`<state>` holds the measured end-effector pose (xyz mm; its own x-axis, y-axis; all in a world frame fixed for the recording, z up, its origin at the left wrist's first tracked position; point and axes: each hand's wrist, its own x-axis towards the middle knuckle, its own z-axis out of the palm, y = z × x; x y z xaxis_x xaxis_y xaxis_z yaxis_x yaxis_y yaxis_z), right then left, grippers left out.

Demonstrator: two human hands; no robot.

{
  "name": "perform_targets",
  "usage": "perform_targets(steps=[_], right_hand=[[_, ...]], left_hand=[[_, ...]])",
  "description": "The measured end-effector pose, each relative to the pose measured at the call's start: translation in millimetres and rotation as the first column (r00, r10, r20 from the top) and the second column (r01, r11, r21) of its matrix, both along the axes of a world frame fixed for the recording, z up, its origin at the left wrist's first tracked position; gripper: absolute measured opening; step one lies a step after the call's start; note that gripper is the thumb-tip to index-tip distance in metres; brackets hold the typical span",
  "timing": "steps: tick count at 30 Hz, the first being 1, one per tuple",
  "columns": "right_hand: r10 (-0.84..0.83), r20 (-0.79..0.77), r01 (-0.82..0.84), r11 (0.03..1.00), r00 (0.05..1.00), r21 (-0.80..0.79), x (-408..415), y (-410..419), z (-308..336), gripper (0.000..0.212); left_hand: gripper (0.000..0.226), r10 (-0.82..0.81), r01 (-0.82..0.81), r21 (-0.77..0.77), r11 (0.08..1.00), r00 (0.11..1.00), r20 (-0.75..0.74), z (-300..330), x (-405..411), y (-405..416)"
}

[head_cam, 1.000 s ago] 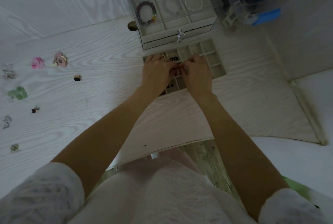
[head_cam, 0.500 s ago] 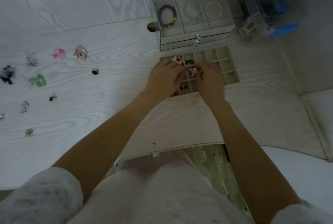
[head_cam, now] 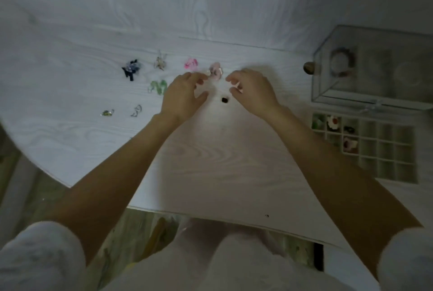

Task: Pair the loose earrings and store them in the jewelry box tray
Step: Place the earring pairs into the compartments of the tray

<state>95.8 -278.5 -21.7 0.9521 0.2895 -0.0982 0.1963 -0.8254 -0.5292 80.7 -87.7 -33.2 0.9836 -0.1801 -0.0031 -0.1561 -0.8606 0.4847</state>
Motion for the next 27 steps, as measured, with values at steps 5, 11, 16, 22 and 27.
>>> perform_targets(steps=[5, 11, 16, 22, 27], right_hand=[[-0.103, -0.041, 0.102, 0.995, 0.994, -0.014, 53.1, 42.3, -24.6, 0.044], [-0.142, -0.084, 0.139, 0.99, 0.986, -0.04, 79.5, 49.7, -44.3, 0.025], [-0.115, -0.074, 0.114, 0.993, 0.991, -0.027, 60.4, 35.8, -32.7, 0.02], [-0.271, 0.077, 0.248, 0.942, 0.96, 0.225, -5.4, -9.7, 3.5, 0.019], [-0.478, 0.103, 0.433, 0.852, 0.872, 0.294, -104.5, -83.6, 22.5, 0.017]], left_hand=[[0.051, -0.22, 0.226, 0.206, 0.952, 0.974, -0.055, -16.8, 64.9, -1.3], [0.032, -0.207, 0.233, 0.154, 0.96, 0.963, -0.17, -21.2, 95.5, -10.2], [0.022, -0.169, 0.162, -0.055, 0.985, 0.973, -0.159, -19.0, 84.8, -7.8], [0.014, -0.135, 0.101, -0.394, 0.914, 0.989, -0.061, 11.1, 35.4, -43.1], [0.014, -0.256, 0.148, -0.567, 0.811, 0.96, -0.116, 26.4, -46.4, -121.6]])
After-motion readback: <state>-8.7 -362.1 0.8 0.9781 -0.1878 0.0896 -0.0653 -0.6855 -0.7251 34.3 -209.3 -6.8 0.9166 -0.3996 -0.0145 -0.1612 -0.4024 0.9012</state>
